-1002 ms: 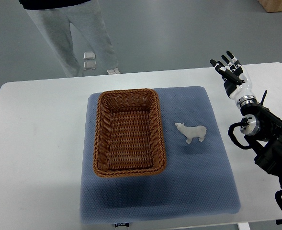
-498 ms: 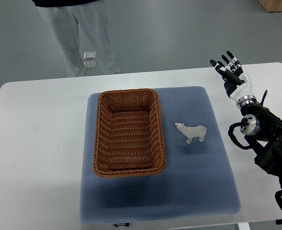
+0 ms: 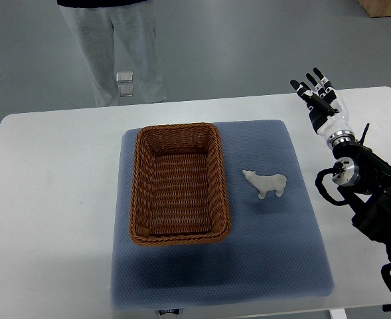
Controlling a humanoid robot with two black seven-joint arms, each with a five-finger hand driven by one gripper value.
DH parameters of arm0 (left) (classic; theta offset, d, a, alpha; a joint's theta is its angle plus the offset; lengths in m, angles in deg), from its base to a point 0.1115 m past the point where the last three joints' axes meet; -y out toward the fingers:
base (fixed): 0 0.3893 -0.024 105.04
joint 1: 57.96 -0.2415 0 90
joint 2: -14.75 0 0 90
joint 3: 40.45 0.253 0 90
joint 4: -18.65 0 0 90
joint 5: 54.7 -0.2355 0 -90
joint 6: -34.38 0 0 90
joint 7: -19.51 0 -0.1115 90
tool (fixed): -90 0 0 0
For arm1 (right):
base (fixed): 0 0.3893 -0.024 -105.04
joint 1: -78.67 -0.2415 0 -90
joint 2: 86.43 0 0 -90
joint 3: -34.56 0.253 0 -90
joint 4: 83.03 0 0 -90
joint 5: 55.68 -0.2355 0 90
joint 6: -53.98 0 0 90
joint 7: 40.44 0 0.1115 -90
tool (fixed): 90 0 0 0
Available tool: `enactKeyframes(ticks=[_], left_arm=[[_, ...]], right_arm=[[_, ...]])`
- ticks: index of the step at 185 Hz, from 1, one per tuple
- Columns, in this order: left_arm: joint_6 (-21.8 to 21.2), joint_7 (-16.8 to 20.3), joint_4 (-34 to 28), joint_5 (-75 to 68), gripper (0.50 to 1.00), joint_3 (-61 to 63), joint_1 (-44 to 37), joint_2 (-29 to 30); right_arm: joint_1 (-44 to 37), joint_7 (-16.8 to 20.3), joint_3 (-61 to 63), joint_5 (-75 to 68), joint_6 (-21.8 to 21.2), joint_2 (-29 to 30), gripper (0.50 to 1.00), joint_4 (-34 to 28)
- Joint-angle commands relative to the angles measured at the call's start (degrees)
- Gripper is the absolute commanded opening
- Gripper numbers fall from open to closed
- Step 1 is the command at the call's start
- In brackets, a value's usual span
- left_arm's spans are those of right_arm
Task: Place white bear in brown basket with right hand
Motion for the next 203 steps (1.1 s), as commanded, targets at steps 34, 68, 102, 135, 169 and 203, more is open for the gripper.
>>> enactKeyframes(ticks=[34, 68, 102, 135, 169, 203], left_arm=[[0.01, 0.02, 0.00, 0.00, 1.000, 0.00, 0.00, 0.00], [0.01, 0.02, 0.09, 0.00, 1.000, 0.00, 0.09, 0.00], [0.01, 0.02, 0.00, 0.00, 1.000, -0.09, 0.71, 0.00], [-0.08, -0.07, 0.09, 0.00, 1.000, -0.09, 0.79, 0.00], [0.01, 0.02, 0.09, 0.00, 1.000, -0.09, 0.71, 0.00], [0.01, 0.02, 0.09, 0.00, 1.000, -0.09, 0.71, 0.00]], right_arm=[[-0.26, 0.70, -0.11, 0.16, -0.08, -1.12, 0.924, -2.86], [-1.58, 0.79, -1.25, 0.95, -0.44, -2.52, 0.924, -3.12], [-2.72, 0.79, -3.54, 2.36, -0.87, -5.51, 0.921, -5.14], [-3.16, 0.79, -10.04, 8.68, -1.31, -9.38, 0.921, -10.85], [-5.00, 0.79, -15.67, 23.27, -4.21, -12.37, 0.921, -11.12], [-9.49, 1.05, -21.47, 33.82, -8.17, -17.91, 0.919, -13.14]])
